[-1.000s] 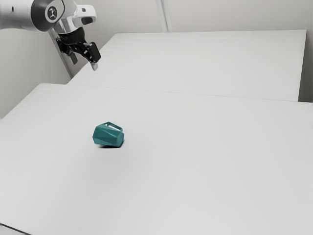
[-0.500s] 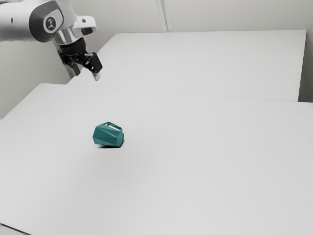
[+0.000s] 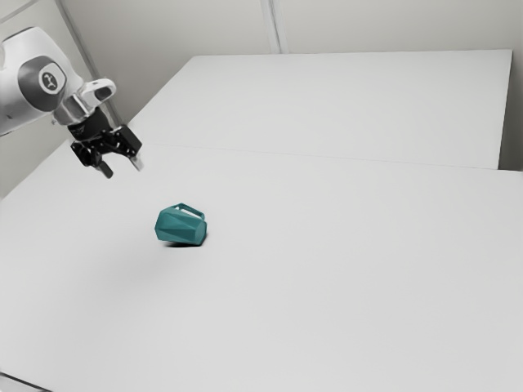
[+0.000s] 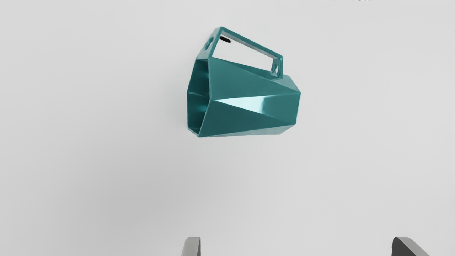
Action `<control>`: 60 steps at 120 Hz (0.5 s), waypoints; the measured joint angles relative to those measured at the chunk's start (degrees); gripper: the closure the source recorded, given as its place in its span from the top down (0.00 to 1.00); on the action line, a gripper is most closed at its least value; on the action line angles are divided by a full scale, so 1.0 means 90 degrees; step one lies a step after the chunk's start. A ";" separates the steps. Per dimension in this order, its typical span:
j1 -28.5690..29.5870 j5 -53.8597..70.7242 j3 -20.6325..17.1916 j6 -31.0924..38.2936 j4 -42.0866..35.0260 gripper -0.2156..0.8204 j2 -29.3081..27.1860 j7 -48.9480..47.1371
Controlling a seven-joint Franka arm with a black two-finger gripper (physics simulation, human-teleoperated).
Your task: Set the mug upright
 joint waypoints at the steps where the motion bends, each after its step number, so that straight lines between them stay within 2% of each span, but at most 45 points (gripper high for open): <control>1: 0.0009 -0.0045 0.0016 0.0011 -0.0012 0.77 0.0015 0.0023; 27: 0.0200 -0.1245 0.0482 0.0175 -0.0237 0.77 0.0460 0.0838; 60: 0.0709 -0.2996 0.0526 0.0035 -0.0170 0.77 0.1685 0.2283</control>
